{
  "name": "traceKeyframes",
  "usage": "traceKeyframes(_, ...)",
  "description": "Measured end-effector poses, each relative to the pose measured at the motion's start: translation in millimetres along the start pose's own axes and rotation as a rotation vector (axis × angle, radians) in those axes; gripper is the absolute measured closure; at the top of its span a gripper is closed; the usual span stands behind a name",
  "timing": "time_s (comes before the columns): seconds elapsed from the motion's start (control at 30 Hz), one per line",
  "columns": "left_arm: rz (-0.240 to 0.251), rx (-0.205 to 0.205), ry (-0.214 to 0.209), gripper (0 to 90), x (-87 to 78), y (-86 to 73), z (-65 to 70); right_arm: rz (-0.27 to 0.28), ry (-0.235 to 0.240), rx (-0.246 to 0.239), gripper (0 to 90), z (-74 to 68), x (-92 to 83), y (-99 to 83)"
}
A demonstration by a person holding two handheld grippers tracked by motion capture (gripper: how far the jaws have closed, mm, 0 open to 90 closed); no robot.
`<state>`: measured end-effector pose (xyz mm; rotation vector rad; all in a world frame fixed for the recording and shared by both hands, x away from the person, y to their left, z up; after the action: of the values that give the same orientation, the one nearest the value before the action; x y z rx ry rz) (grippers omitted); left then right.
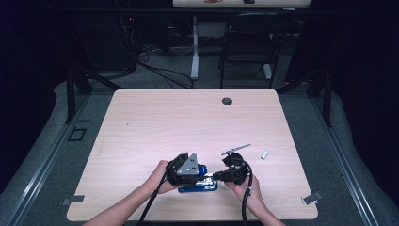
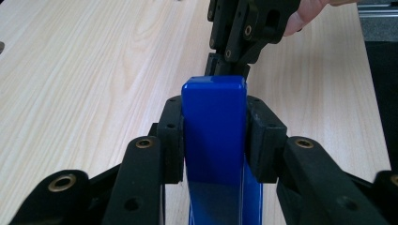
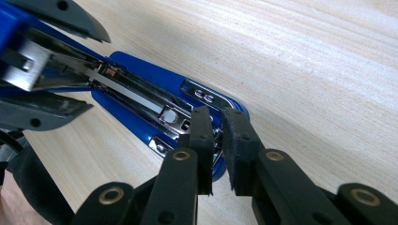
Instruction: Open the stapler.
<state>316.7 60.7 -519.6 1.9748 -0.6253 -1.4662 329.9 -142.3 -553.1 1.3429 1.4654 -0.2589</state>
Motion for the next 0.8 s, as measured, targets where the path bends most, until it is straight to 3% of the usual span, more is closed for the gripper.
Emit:
traceKeyframes(0.4, -0.017, -0.014, 0.0, 63.6, -10.5, -1.2, -1.1, -0.014, -0.025, -0.037, 82.4, -3.5, 0.0, 1.5)
traceKeyframes(0.8, 0.014, -0.107, 0.009, 63.9, -29.0, -13.5, -4.2, -0.011, -0.026, -0.04, 83.8, -4.5, 0.5, 1.7)
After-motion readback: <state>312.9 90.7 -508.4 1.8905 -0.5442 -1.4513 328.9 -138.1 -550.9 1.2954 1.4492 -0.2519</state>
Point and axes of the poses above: each handheld gripper's, and its own axes: x roughly forward along the jaws, y roughly out of its top, z roughly to its right, the point moved 1 cm from there along x, roughly forward along the jaws, and after that the axes turned 2 degrees about y, right-handed, at the moved point
